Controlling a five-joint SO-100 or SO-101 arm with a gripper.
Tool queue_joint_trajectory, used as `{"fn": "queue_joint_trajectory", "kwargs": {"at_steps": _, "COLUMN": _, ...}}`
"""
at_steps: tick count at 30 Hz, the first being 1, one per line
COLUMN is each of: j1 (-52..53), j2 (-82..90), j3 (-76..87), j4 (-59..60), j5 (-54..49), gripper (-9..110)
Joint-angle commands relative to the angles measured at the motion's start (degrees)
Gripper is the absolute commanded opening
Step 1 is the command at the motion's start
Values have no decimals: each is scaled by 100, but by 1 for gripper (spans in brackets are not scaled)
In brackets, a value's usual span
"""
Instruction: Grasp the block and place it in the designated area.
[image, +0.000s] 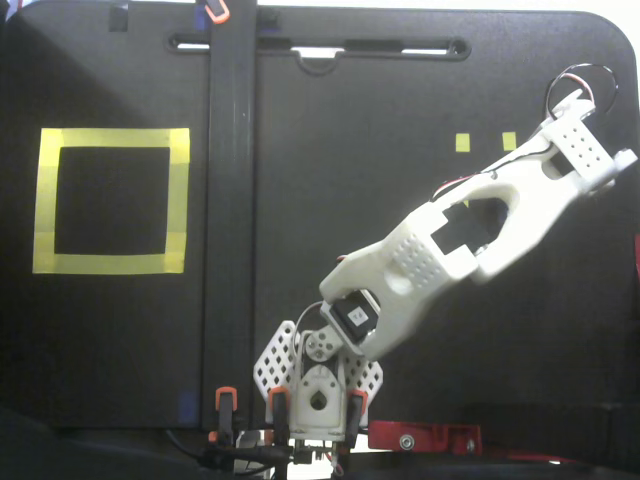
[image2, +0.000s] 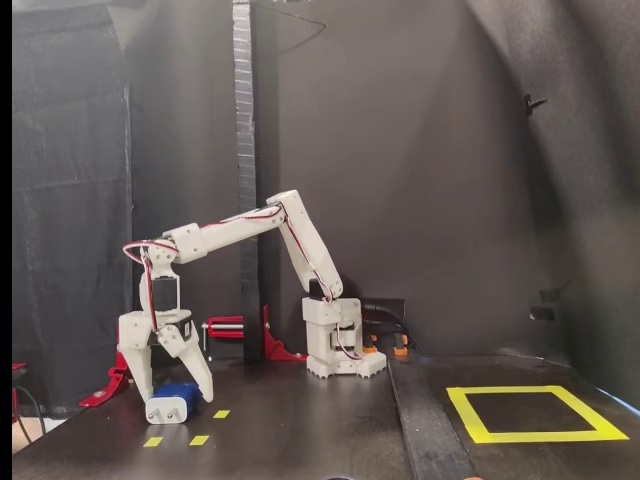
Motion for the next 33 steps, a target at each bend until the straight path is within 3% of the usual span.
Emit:
{"fn": "queue_joint_trajectory", "kwargs": {"at_steps": 1, "j1": 9, "j2": 26, "j3": 9, "j4": -18, "j5": 18, "gripper": 34}}
{"fn": "queue_joint_trajectory", "kwargs": {"at_steps": 18, "j1": 141, "j2": -88, "j3": 44, "j4": -202, "j5": -132, "gripper": 33}}
{"fn": "queue_joint_trajectory", "kwargs": {"at_steps": 23, "j1": 149, "j2": -88, "j3": 202, "j4": -360, "j5": -149, "gripper": 20}}
{"fn": "queue_joint_trajectory", "kwargs": {"at_steps": 33, "j1": 167, "j2": -70, "j3": 466, "j4": -677, "j5": -149, "gripper": 19}}
